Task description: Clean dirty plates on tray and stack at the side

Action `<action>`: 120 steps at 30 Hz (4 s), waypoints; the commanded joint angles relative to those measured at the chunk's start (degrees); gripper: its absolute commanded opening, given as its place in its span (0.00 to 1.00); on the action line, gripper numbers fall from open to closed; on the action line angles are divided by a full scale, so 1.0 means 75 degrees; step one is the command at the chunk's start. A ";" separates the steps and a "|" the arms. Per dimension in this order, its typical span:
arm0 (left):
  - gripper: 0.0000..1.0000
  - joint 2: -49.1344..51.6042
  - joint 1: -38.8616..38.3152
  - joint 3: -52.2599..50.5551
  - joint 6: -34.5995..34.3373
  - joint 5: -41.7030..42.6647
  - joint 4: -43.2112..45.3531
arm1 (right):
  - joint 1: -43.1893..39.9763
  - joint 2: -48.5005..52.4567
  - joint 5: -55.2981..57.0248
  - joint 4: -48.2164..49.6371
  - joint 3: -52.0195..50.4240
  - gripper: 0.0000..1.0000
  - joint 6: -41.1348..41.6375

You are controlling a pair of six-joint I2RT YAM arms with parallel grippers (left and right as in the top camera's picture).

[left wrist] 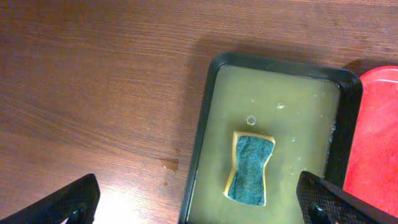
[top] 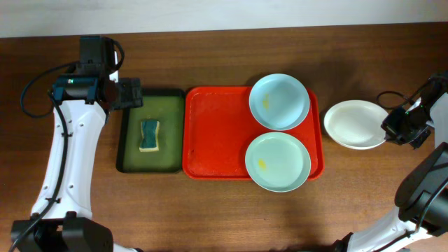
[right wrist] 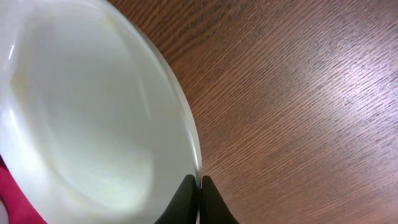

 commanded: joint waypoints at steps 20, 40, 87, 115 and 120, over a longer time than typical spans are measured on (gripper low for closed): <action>0.99 -0.0111 0.0052 0.0149 -0.0044 -0.0085 0.0006 | 0.3826 -0.0248 0.0437 -0.2506 0.0073 0.66 -0.1649; 0.99 -0.0111 0.0052 0.0149 -0.0044 -0.0085 0.0006 | 0.5374 -0.0219 0.1087 0.0358 -0.1804 0.09 -0.2302; 0.99 -0.0111 0.0052 0.0149 -0.0044 -0.0085 0.0006 | 0.6849 -0.0230 -0.1201 0.1093 -0.0938 0.98 0.1090; 0.99 -0.0111 0.0052 0.0149 -0.0044 -0.0085 0.0006 | 0.7347 -0.0216 -0.0338 0.2442 -0.1880 0.18 0.1125; 0.99 -0.0111 0.0052 0.0149 -0.0044 -0.0085 0.0006 | 0.7344 -0.0216 -0.0341 0.2707 -0.1888 0.04 0.1125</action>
